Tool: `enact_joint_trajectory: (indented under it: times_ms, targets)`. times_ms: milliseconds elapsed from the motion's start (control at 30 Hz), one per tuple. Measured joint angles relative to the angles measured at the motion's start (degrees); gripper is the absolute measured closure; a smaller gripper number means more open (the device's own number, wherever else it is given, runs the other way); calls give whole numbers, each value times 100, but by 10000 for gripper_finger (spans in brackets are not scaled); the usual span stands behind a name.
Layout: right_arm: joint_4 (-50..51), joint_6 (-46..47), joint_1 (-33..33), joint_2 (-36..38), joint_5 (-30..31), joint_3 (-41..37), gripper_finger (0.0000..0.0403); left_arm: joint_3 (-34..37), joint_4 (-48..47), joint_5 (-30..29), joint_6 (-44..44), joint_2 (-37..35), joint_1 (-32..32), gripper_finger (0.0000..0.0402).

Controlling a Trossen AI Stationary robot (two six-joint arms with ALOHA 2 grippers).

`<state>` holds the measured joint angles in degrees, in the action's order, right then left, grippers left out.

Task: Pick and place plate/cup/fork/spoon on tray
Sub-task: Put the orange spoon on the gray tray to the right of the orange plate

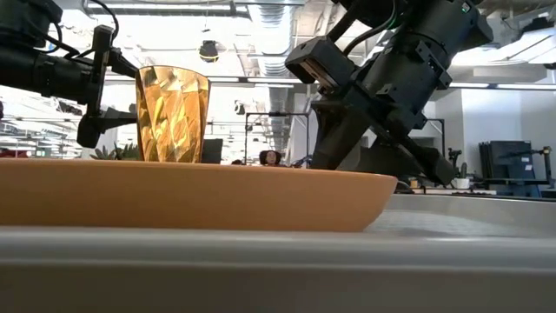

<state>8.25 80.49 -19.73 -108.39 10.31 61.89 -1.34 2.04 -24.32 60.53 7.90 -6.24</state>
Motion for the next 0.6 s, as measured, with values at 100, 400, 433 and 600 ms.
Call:
enact_joint_trajectory:
  times_ms: [100, 400, 433, 600]
  targets:
    - [169, 33, 0, 85, 1, -1, 190, -2, 0, 0, 0, -2, 0, 111]
    - [1333, 2, 40, 698, 4, 0, 175, -1, 0, -4, -26, -2, 2, 111]
    - [1552, 0, 75, 825, 9, 0, 176, 0, 0, -4, -26, -2, 2, 111]
    - [2386, -307, 487, 1574, 451, 0, 181, -1, 1, -8, -28, -1, 1, 111]
